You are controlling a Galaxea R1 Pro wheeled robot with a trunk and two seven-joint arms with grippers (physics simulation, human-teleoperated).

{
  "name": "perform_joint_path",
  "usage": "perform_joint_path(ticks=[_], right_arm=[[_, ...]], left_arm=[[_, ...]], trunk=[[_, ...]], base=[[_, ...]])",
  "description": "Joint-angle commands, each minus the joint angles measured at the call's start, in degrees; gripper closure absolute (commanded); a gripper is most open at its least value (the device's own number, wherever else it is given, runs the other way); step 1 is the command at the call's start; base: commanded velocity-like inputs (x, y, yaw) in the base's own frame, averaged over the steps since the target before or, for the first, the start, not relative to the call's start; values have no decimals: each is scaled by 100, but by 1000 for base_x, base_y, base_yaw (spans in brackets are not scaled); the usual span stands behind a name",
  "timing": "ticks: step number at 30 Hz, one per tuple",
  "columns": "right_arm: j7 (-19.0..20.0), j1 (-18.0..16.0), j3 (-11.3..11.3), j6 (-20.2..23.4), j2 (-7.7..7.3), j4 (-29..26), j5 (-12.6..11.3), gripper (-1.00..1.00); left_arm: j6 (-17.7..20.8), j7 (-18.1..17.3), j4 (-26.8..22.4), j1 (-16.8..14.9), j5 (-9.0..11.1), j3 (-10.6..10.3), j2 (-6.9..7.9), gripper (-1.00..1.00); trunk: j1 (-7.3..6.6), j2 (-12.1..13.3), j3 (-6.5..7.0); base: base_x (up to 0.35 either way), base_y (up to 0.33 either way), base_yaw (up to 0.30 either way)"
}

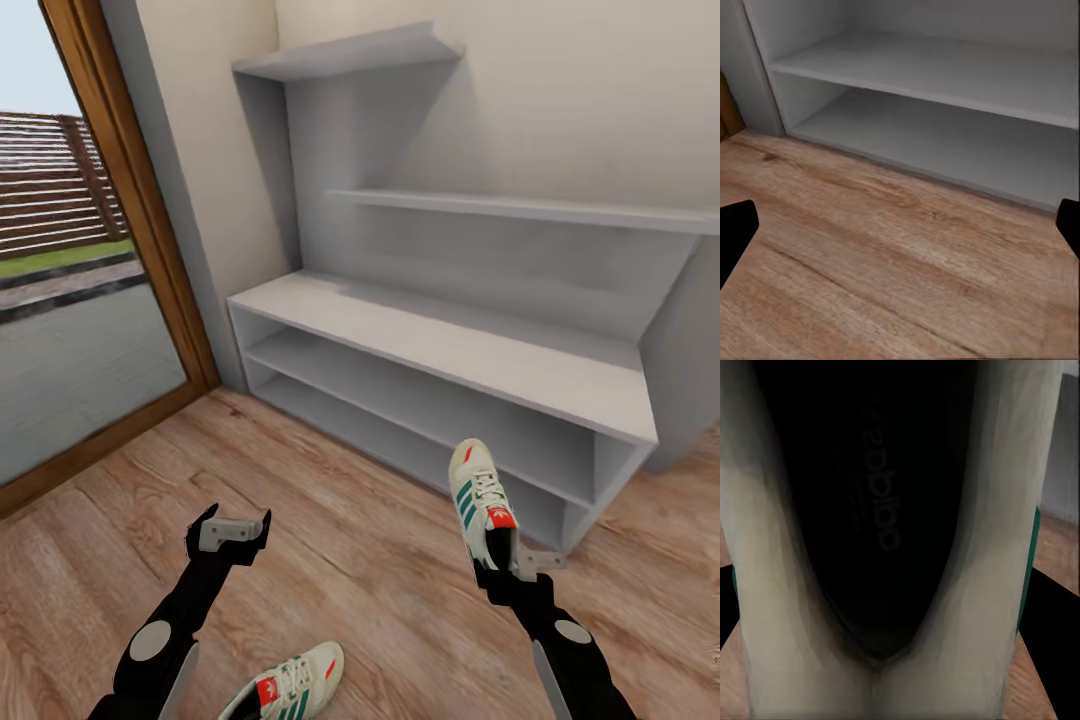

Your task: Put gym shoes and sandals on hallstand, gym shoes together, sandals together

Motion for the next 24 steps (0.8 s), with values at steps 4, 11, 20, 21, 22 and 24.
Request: perform_joint_path(ticks=[4,11,20,21,22,24], right_arm=[[1,-3,-1,32,-1,-8,1,100],[1,-3,-1,32,0,-8,1,100],[1,-3,-1,30,-1,-8,1,100],[1,-3,-1,30,0,-8,1,100],[1,-3,-1,31,-2,-8,1,100],[1,-3,-2,32,-1,-8,1,100]], left_arm=[[31,-1,-7,-1,-16,-89,10,-100],[31,-1,-9,-1,-18,-188,8,-100],[31,-1,-9,-1,-18,-194,11,-100],[31,-1,-10,-1,-18,-194,11,-100],[31,-1,-10,-1,-18,-194,9,-100],[31,-1,-7,-1,-18,-194,11,-100]], trunk=[[-3,-2,-5],[-3,-2,-5],[-3,-2,-5],[-3,-2,-5],[-3,-2,-5],[-3,-2,-2]], base=[[-266,1,-295],[-71,0,-76],[-1,0,-186],[0,0,-297],[0,0,-298],[0,0,-299]])
